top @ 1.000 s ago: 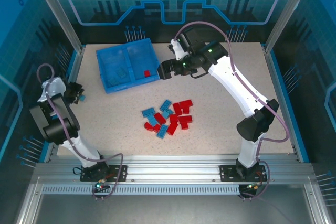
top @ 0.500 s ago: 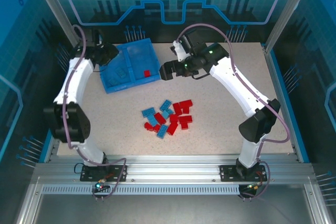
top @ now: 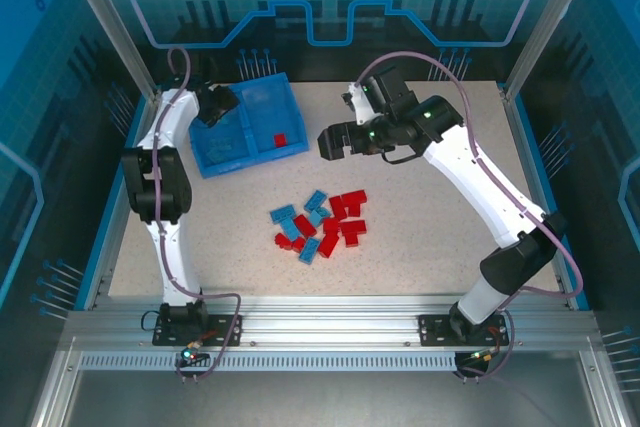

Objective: Sort the legos into containers by color

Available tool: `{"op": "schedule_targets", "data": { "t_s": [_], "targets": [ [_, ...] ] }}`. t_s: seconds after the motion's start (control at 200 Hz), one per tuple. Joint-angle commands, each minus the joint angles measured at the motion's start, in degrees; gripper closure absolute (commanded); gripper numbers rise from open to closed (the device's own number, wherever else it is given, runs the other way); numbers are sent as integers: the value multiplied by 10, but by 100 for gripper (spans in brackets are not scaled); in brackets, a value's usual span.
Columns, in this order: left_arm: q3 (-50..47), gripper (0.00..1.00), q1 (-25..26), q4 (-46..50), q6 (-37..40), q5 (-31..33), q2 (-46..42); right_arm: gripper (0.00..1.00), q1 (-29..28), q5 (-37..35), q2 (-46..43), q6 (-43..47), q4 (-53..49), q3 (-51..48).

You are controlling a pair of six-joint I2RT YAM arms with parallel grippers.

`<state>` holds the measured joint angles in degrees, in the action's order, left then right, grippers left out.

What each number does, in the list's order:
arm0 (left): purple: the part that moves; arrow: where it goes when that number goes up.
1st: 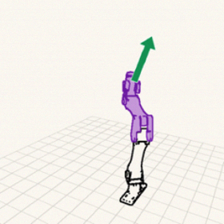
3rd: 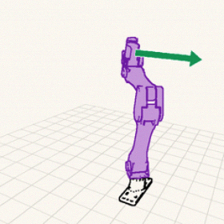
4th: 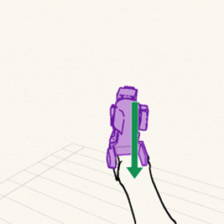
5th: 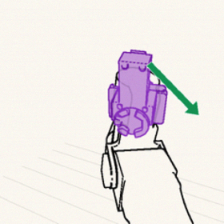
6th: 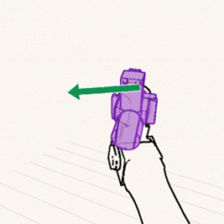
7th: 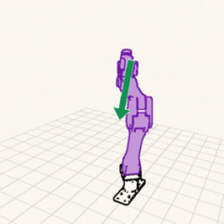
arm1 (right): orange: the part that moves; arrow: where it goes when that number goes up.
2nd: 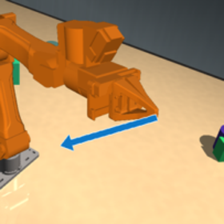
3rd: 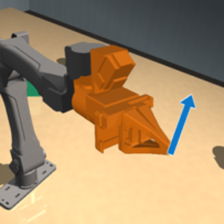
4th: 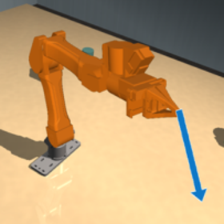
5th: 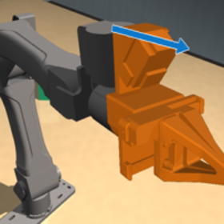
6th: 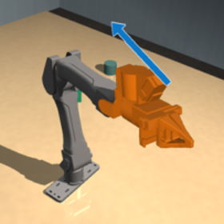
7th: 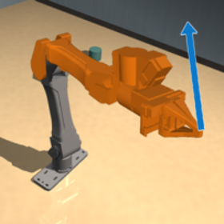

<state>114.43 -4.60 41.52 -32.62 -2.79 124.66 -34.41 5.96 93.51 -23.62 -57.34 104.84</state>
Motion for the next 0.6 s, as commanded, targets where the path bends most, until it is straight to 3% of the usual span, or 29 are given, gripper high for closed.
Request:
{"op": "schedule_targets", "data": {
  "t_s": [0.0,0.205,0.35,0.595],
  "targets": [
    [24,43,-1,26,3,1,-31,0,8,-11,-12,-8,10,-13],
    [-38,43,23,10,25,-22,-183,0,15,-21,-2,-1,26,-55],
    [-137,37,80,-39,72,-69,-335,0,21,-32,43,-15,20,-84],
    [-298,5,268,-47,330,-97,-528,0,41,-53,104,-3,57,-180]
  ]
}}
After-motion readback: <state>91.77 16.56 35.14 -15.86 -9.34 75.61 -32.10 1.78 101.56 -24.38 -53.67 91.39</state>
